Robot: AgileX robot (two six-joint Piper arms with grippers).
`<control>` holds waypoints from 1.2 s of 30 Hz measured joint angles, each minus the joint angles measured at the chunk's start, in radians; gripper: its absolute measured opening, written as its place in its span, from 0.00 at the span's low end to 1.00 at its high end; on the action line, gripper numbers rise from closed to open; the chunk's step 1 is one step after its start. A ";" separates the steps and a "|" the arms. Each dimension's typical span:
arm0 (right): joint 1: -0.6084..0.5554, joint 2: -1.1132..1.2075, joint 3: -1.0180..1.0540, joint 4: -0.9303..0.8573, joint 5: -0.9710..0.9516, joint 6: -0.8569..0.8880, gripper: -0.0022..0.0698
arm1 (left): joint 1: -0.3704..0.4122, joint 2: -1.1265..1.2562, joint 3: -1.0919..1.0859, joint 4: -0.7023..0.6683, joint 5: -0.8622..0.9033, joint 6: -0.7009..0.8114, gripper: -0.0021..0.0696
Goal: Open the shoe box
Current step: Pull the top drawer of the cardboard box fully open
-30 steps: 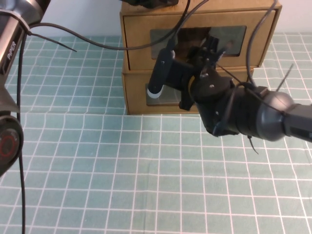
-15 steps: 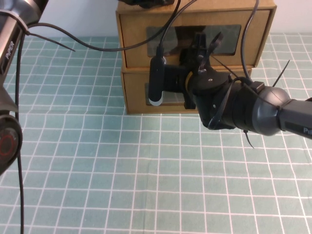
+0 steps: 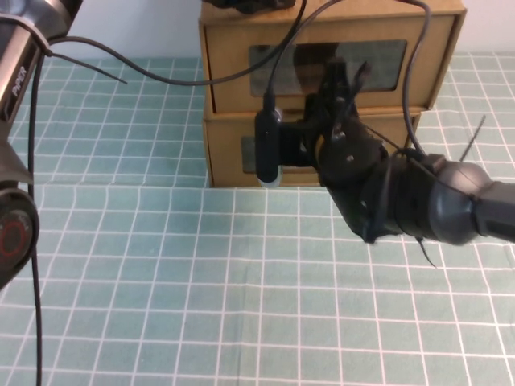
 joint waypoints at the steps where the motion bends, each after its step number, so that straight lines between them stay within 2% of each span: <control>1: 0.005 -0.014 0.020 -0.010 0.008 0.022 0.19 | -0.004 0.001 0.000 -0.005 0.008 -0.002 0.02; 12: 0.174 -0.156 0.273 -0.013 0.197 0.202 0.18 | -0.015 0.006 0.000 -0.014 0.052 -0.036 0.02; 24: 0.391 -0.266 0.398 0.239 0.290 0.212 0.18 | -0.013 0.006 -0.002 -0.008 0.053 -0.044 0.02; 29: 0.418 -0.287 0.412 0.279 0.288 0.218 0.18 | -0.010 0.006 -0.002 -0.012 0.054 -0.046 0.02; 36: 0.418 -0.289 0.413 0.267 0.299 0.332 0.19 | -0.005 0.006 -0.002 -0.014 0.045 -0.060 0.02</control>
